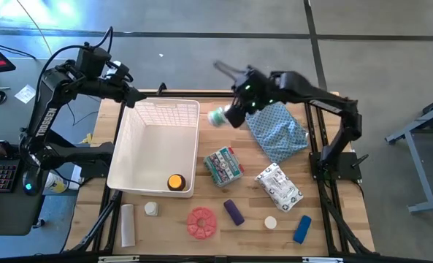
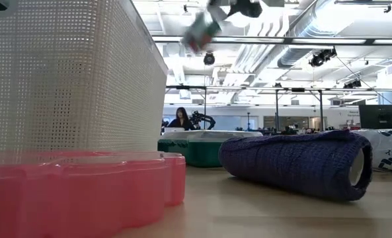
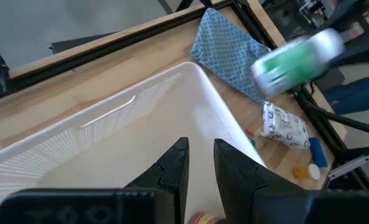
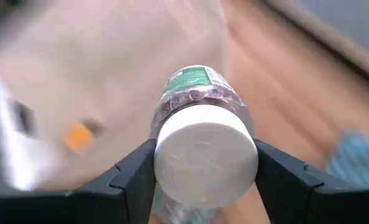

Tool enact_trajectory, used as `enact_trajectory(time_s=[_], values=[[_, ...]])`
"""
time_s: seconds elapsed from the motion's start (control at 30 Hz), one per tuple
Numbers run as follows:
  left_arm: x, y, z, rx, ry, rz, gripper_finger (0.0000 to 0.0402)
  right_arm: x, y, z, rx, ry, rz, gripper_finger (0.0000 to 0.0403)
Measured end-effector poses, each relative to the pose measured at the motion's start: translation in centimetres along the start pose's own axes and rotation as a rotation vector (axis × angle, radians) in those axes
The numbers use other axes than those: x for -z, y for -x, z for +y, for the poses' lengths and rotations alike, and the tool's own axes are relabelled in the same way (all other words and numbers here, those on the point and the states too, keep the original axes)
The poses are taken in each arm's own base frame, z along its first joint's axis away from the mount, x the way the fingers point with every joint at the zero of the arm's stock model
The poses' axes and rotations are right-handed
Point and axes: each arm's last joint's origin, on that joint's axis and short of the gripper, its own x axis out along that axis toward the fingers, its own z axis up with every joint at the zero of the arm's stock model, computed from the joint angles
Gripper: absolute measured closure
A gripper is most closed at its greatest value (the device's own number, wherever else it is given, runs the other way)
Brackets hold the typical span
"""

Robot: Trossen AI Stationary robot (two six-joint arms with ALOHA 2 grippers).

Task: Pick & place medical supplies in basket/bin
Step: Put the green medicine bottle into the white bin

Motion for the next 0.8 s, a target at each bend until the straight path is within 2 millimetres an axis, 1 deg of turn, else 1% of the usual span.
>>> enact_trajectory(time_s=[0.03, 0.1, 0.2, 0.37, 0.5, 0.6, 0.67, 0.8], values=[[0.0, 0.0, 0.0, -0.002, -0.008, 0.0, 0.0291, -0.5, 0.9, 0.6, -0.015, -0.006, -0.054, 0.0184], [0.0, 0.0, 0.1, -0.016, -0.013, -0.004, 0.0291, -1.2, 1.9, 1.6, -0.055, -0.025, -0.11, 0.0184], [-0.3, -0.1, 0.1, -0.034, -0.02, -0.025, 0.0291, -1.8, 1.8, 3.1, -0.103, -0.019, -0.135, 0.0184], [-0.8, -0.1, -0.1, -0.016, -0.036, -0.074, 0.0291, -2.4, -0.9, 5.9, -0.184, 0.021, -0.18, 0.0184], [-0.8, -0.1, -0.1, -0.014, -0.035, -0.08, 0.0291, -2.2, -2.7, 7.0, -0.228, 0.06, -0.2, 0.0184], [-0.8, -0.1, -0.1, -0.005, -0.035, -0.077, 0.0291, -1.8, -4.4, 7.4, -0.197, 0.117, -0.188, 0.0184], [-1.0, -0.3, -0.2, 0.034, -0.046, -0.067, 0.0291, -1.7, -5.1, 7.6, -0.183, 0.149, -0.187, 0.0184], [-1.6, -0.5, -0.7, 0.155, -0.152, -0.08, 0.0291, -1.7, -6.1, 7.2, -0.168, 0.147, -0.156, 0.0184]])
